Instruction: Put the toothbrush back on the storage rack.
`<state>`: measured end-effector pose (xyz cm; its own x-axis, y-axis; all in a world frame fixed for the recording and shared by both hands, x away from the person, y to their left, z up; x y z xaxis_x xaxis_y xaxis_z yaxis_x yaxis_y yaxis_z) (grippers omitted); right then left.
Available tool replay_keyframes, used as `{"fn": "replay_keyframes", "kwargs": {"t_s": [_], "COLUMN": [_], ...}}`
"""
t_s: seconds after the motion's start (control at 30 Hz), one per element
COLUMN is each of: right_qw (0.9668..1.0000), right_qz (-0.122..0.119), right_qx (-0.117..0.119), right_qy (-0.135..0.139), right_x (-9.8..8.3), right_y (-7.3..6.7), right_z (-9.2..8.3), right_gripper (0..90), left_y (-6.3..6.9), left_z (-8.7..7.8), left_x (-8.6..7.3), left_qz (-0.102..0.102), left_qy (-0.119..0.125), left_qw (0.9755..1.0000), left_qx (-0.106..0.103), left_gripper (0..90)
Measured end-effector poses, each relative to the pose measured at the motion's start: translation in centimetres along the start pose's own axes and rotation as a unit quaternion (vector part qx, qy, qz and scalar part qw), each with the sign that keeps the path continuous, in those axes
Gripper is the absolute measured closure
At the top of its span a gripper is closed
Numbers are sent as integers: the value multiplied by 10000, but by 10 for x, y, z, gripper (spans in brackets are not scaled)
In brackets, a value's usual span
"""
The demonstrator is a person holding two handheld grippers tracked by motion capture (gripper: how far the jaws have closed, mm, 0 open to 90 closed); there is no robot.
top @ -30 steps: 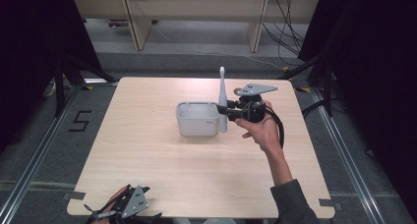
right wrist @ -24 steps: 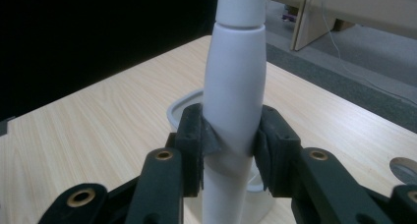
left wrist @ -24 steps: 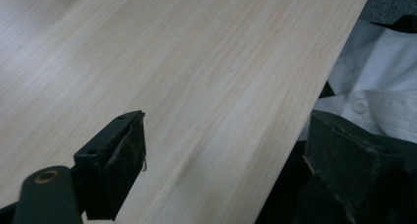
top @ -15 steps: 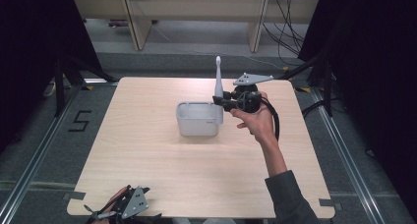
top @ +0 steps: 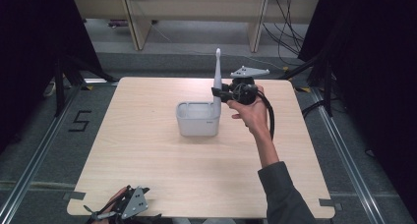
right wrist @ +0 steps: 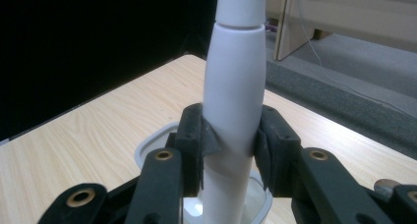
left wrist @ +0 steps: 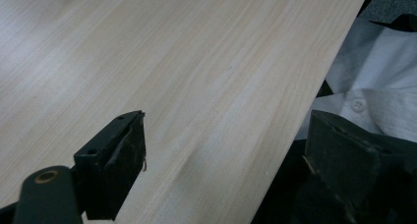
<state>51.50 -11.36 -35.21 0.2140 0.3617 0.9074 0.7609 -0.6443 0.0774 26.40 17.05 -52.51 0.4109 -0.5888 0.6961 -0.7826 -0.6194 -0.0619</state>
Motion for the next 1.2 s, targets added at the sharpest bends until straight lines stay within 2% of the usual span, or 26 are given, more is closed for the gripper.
{"fn": "replay_keyframes", "kwargs": {"t_s": [0.03,0.1,0.17,0.27,0.3,0.43,0.47,0.6,0.67,0.7,0.8,0.83,0.87,0.93,0.97,1.0,1.2], "right_qw": [10000,10000,9999,9998,9998,9997,9996,9995,9994,9994,9993,9993,9990,9992,9993,9991,9990], "right_qz": [-38,55,-46,94,140,48,110,116,38,141,30,83,51,156,69,93,89], "right_qx": [-64,-61,-159,-157,-155,-251,-252,-307,-325,-294,-356,-327,-414,-314,-357,-368,-380], "right_qy": [17,-23,8,-67,-58,-53,-82,-42,-88,-79,-140,-165,-136,-186,-128,-168,-212], "right_x": [0,-1,-2,-3,-4,-5,-6,-7,-7,-8,-9,-10,-10,-11,-11,-11,-14], "right_y": [1,1,4,4,4,9,8,9,10,8,10,9,10,8,9,9,8], "right_z": [2,5,9,13,15,19,20,24,26,28,30,30,31,32,33,34,39], "right_gripper": [666,666,666,666,666,665,665,665,665,665,665,665,665,665,665,665,664], "left_y": [0,2,1,0,2,2,0,0,1,1,1,1,1,0,0,2,2], "left_z": [0,1,0,0,0,1,0,0,1,1,1,1,0,0,0,0,0], "left_x": [0,0,0,0,0,0,0,0,0,0,0,0,0,0,0,0,0], "left_qz": [7,-35,-8,39,-41,-63,42,41,40,38,37,39,42,91,91,25,31], "left_qy": [17,29,16,-7,17,16,-2,-8,-7,11,17,17,8,-31,-31,17,0], "left_qw": [10000,10000,10000,10000,10000,10000,10000,10000,10000,10000,10000,10000,10000,9999,9999,10000,10000], "left_qx": [-10,-65,-30,-10,-54,-47,-17,-14,-12,19,36,36,21,34,38,-21,-60], "left_gripper": [152,152,152,152,152,152,152,152,152,152,152,152,152,152,152,152,152]}}
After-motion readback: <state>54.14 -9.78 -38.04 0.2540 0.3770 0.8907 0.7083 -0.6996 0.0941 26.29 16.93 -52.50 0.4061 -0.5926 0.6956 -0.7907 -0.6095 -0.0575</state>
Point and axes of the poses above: each handheld gripper's, and its own axes: z roughly forward along the jaws, x roughly out of its top, y roughly to its right, the point moved 4 cm from there along z, roughly forward along the jaws, and after that the axes turned 9 degrees about -z, right-handed, at the moved point
